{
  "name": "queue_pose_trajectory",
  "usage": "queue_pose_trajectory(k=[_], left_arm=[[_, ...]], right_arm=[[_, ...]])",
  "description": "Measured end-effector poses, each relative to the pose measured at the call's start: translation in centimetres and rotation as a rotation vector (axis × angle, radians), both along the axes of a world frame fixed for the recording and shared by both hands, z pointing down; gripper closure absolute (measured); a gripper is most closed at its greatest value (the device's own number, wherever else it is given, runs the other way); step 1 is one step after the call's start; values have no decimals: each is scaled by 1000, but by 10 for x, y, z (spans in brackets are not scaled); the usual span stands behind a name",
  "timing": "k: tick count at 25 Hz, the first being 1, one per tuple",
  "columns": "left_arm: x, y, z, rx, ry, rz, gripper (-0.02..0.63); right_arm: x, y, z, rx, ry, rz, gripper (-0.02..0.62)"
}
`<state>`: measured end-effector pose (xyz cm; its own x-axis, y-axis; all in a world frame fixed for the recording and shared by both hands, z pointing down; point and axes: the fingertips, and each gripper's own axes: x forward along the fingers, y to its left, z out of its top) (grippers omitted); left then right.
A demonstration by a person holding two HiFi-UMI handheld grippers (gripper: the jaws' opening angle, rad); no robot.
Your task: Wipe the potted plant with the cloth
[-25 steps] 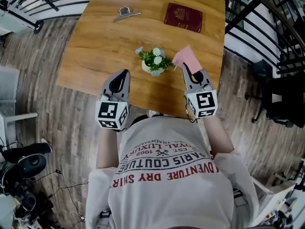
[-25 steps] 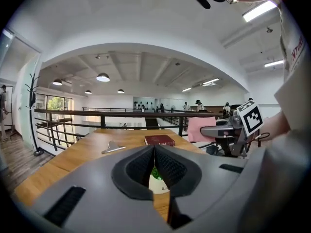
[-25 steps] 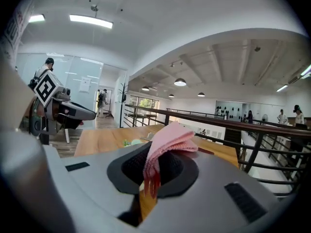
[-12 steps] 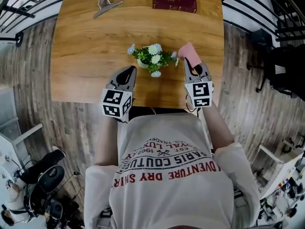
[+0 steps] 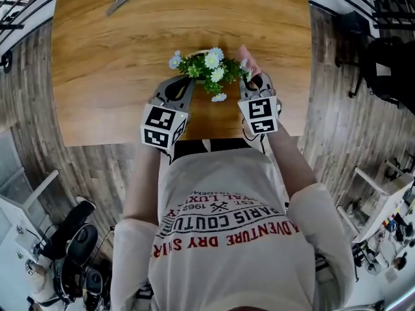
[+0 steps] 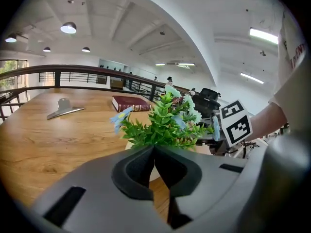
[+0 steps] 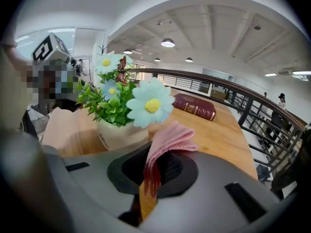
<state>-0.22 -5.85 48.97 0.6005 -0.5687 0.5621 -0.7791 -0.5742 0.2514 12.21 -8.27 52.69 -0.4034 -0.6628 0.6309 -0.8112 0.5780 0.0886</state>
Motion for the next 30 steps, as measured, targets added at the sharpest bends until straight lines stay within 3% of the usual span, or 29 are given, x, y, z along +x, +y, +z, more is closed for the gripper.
queue_pose_trajectory(k=[18,30], left_arm=[[-1,-1,10,-36,65,42,589],[0,0,10,-26,62,105,589]], right_arm=[[-32,20,18,-22,86,-194,560],[-42,45,31,-86,89,-125,559]])
